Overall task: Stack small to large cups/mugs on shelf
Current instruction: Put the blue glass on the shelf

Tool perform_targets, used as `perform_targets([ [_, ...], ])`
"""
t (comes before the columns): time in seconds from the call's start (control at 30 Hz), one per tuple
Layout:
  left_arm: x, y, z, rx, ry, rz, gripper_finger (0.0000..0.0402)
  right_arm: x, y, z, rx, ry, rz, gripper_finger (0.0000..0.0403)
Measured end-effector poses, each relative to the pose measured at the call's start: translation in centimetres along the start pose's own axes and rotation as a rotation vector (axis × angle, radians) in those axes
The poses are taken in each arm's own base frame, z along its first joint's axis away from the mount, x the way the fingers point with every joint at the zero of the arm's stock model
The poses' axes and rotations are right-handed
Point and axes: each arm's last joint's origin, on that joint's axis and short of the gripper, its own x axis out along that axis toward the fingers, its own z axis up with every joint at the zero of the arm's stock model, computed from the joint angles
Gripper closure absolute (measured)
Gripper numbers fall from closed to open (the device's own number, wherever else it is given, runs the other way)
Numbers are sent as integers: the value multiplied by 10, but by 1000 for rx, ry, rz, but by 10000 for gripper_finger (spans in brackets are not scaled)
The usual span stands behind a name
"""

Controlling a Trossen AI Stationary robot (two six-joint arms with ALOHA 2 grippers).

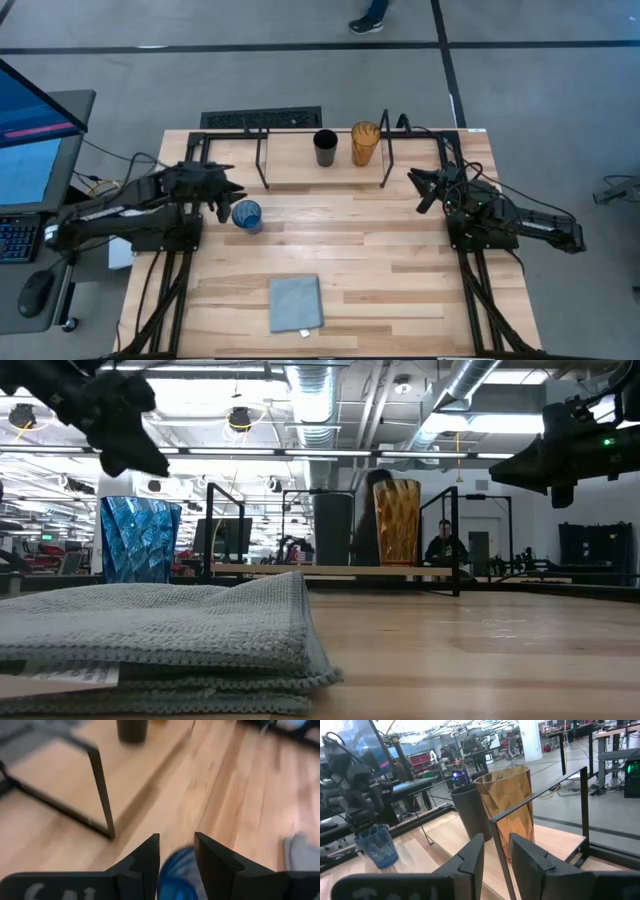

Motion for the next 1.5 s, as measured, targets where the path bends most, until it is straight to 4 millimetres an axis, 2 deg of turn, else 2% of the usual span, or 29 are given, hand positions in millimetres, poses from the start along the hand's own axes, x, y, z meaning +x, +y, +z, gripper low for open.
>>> perform_targets([
  [0.37,39,0,-1,-13,322,23,290,0,0,0,0,0,0,290],
  [0.7,62,2,-8,-22,461,48,290,0,0,0,-25,0,0,290],
  [0.9,65,3,-10,-22,482,62,298,0,0,0,-26,0,0,290],
  [1.17,65,3,-10,-25,480,69,389,0,0,0,-27,0,0,290],
  [1.4,65,3,-9,-32,472,70,396,0,0,0,-27,0,0,290],
  [1.5,62,1,0,-33,452,66,396,0,0,0,-26,0,0,290],
])
